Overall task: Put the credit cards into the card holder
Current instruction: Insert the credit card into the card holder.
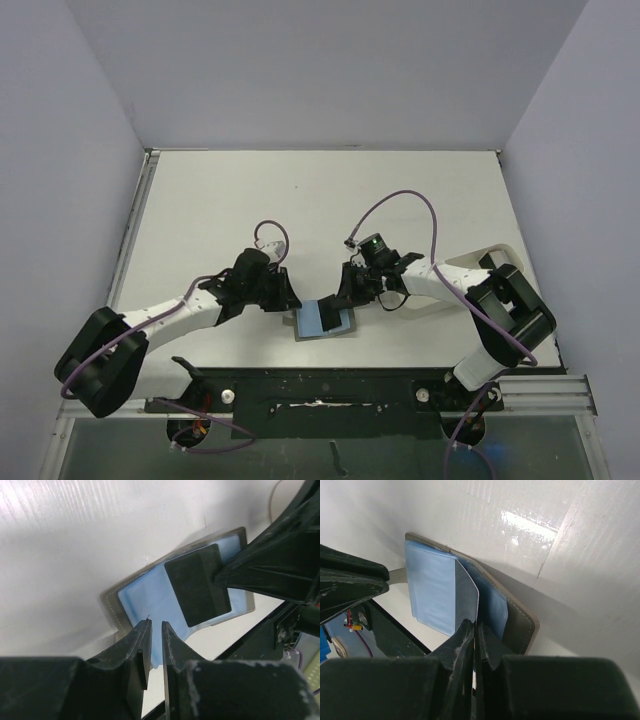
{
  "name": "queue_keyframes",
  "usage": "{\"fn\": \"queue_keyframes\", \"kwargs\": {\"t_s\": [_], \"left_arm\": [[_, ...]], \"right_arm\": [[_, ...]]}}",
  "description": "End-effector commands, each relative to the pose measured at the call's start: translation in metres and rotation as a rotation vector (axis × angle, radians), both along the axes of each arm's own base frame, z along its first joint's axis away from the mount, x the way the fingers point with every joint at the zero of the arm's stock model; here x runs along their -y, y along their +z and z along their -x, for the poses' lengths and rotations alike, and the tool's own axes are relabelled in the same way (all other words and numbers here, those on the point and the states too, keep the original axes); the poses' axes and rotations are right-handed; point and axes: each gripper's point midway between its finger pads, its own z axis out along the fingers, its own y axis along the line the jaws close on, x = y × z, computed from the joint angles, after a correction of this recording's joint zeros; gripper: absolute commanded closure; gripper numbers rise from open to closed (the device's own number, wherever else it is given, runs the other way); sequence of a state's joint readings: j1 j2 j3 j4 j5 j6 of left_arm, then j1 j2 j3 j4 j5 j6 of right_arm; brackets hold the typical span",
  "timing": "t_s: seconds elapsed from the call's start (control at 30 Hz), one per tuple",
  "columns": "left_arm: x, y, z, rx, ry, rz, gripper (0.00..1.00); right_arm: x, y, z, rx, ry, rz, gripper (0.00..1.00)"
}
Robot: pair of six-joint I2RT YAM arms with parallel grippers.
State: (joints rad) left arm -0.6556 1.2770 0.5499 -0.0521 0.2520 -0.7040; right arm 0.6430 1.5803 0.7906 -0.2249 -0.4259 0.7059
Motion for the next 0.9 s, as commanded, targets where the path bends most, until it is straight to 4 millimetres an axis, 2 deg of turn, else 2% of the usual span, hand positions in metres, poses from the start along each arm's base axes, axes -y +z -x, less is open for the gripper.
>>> {"fn": "queue_keyframes", "kwargs": {"t_s": [0.0, 0.1, 0.43, 0.7, 0.87], "left_arm": [[0.006, -0.012, 0.002, -0.005, -0.019, 0.020, 0.86], [0.001, -0.026, 0.004, -0.026, -0.010, -0.017, 0.87], [-0.019, -0.048, 0.006, -0.039, 0.016, -0.137, 0.88], [-0.026, -0.054, 0.010, -0.052, 0.027, -0.161, 0.89], [-0.025, -0.053, 0.010, -0.050, 0.029, -0.155, 0.89]], "right_arm": [[-0.001, 0.005, -0.008, 0.043, -0.003, 0.020, 1.00], [0.000, 0.007, -0.008, 0.046, -0.004, 0.021, 1.00], [0.007, 0.011, -0.003, 0.030, -0.023, 0.031, 1.00], [0.009, 0.017, -0.003, 0.047, -0.041, 0.025, 1.00], [0.006, 0.010, 0.000, 0.026, -0.027, 0.012, 1.00]]}}
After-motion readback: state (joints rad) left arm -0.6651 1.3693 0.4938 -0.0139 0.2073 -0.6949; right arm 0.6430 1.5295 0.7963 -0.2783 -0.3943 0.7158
